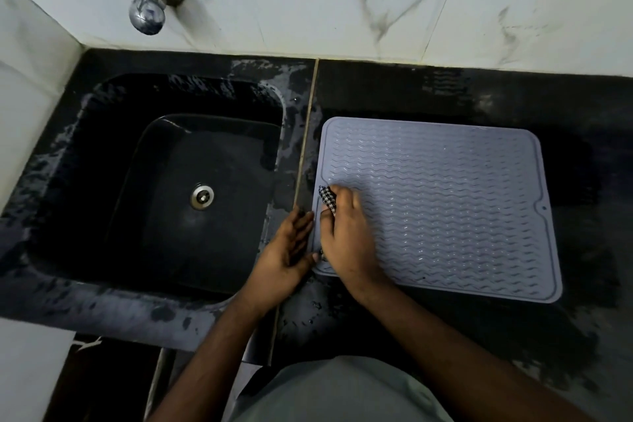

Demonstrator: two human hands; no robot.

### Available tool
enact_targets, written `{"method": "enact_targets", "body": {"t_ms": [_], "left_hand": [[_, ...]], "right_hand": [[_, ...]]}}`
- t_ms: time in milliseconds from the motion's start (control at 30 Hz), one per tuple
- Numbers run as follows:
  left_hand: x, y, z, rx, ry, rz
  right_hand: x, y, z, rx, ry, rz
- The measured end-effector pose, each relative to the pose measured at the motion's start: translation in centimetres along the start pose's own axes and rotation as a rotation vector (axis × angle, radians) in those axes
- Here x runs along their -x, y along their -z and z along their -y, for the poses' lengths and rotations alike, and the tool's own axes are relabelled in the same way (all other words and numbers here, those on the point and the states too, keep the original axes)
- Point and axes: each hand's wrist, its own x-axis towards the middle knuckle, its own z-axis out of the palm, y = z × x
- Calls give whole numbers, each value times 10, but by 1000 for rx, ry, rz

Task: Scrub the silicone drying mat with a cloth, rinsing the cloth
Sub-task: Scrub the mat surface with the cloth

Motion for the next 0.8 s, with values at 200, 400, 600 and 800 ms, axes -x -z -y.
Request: {"method": "enact_targets", "body": {"t_ms": [200,400,600,800], "left_hand": [[6,-4,4,-12,-7,-62],[5,-22,-3,-148,-114,-206],[-7,-44,-13,-414,-302,-262],[-24,-85,-29,-425,-370,-158]], "right_hand": [[-2,12,-11,-215,-37,83],[6,65,-41,-255,-45,23],[18,150,-98,-36,-110,-196],[34,204,-135,111,-196,-197]]}}
